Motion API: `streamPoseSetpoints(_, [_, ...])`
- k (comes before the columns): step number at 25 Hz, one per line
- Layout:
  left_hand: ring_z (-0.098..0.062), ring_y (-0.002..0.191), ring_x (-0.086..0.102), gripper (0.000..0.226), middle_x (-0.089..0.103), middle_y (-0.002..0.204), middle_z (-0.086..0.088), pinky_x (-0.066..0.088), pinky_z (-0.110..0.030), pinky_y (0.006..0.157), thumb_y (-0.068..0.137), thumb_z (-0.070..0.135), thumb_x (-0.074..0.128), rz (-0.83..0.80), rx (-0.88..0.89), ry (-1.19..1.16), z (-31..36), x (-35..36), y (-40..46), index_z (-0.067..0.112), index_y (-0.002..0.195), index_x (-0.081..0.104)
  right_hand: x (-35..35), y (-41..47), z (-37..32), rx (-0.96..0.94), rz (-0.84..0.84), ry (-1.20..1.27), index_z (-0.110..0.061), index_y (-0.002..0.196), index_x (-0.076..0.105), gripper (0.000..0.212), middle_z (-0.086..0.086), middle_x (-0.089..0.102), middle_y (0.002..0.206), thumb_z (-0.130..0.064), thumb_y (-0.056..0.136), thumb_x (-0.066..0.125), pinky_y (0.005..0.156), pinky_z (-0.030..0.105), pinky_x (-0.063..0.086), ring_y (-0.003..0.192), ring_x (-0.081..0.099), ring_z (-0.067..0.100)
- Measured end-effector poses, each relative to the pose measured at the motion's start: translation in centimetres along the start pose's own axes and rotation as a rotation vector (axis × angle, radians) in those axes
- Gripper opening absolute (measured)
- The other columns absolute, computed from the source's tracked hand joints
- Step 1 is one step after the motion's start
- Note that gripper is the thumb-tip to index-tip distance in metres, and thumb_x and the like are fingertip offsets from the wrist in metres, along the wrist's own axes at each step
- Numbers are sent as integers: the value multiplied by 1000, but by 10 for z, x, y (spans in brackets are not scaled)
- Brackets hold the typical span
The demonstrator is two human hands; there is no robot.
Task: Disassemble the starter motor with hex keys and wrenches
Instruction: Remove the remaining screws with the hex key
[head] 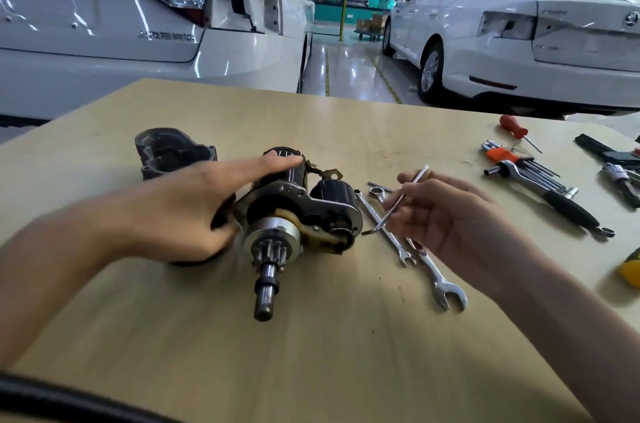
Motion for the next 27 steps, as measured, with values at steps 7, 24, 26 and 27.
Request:
streamPoseSetpoints(7, [-1, 98, 64, 19, 69, 101, 14, 47, -22, 90, 71, 31, 84, 137, 70, -238, 56, 3, 41, 24, 88, 77, 4, -11, -10, -77, -60, -77, -11, 60, 74, 8, 17, 74, 86, -7, 53, 74, 64, 27, 58, 76, 74, 24])
streamPoseSetpoints(24, [4, 106, 53, 43, 64, 107, 23, 33, -36, 108, 66, 39, 72, 248, -99, -154, 35, 8, 30, 28, 107, 70, 31, -34, -33, -627, 13, -1289, -16, 81, 70, 10, -12, 64, 66, -22, 80, 62, 70, 16, 36, 69, 53, 13])
streamPoseSetpoints(26, [4, 112, 51, 46, 65, 112, 23, 34, -30, 108, 65, 34, 61, 236, -140, -144, 31, 10, 29, 27, 109, 72, 31, -34, -30, -618, 19, -1252, -17, 80, 71, 9, -13, 61, 62, -21, 80, 62, 65, 14, 36, 64, 51, 16])
streamPoseSetpoints(27, [5, 114, 51, 48, 65, 113, 22, 34, -26, 108, 64, 32, 59, 227, -149, -155, 30, 11, 30, 27, 109, 72, 31, -33, -28, -605, 15, -1224, -17, 80, 71, 10, -12, 61, 61, -21, 80, 62, 61, 14, 35, 61, 50, 17])
Point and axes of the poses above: each hand's wrist, its own y-axis towards the middle knuckle, its own x-axis out of the palm, z = x × y, the point moved 9 cm from there along y, towards the middle knuckle
